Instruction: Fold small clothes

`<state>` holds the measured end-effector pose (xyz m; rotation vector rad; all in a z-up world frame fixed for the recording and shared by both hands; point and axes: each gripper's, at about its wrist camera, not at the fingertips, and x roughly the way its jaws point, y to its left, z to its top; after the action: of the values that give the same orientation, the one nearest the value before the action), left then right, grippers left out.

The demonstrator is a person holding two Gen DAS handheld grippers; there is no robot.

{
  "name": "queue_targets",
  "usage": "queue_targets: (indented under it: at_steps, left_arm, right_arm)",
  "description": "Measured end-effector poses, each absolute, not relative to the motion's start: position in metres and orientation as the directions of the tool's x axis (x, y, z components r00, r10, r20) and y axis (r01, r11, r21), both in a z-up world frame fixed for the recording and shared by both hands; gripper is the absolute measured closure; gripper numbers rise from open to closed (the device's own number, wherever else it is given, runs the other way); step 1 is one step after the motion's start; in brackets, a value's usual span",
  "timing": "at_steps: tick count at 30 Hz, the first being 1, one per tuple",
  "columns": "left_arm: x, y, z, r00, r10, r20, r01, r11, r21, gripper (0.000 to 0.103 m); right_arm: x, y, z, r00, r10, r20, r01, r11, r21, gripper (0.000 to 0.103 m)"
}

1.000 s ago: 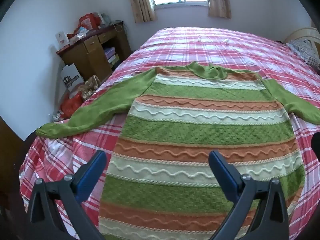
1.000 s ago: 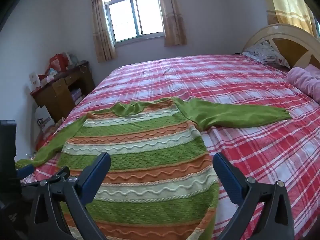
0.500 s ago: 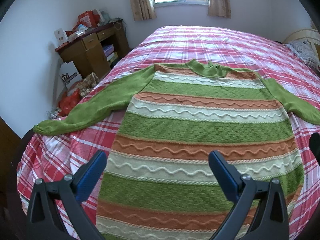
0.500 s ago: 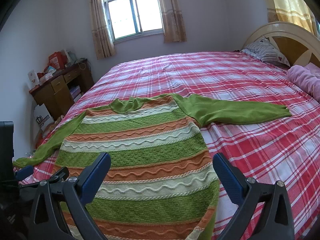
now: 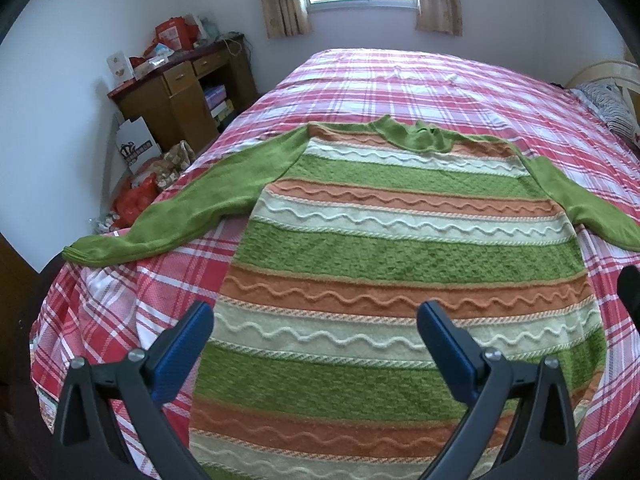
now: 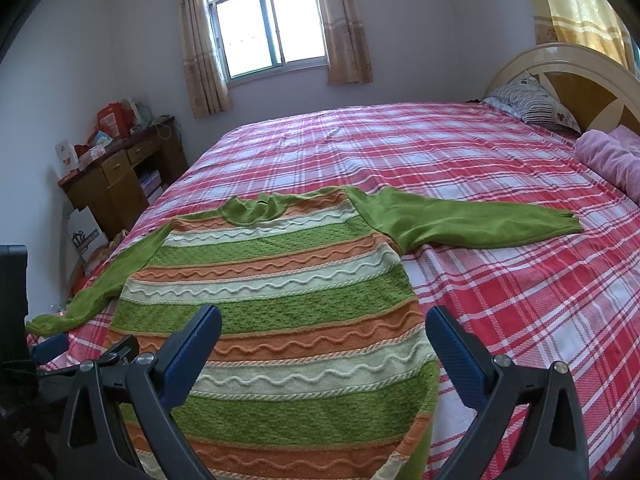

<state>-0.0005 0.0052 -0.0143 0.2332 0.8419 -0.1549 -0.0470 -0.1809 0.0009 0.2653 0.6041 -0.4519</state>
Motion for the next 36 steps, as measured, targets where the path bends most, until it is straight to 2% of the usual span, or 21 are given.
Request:
queue_targets:
  at_steps: [36]
  left_arm:
    - [0.0014, 0.0093, -0.0157, 0.634, -0.066, -0.771, 0.230, 0.967, 0.107, 0.000]
  right_arm:
    - [-0.0445, -0.1786, -0.0016, 0.720, -0.327, -0.612, 0.480, 0.872, 0.098, 0.001]
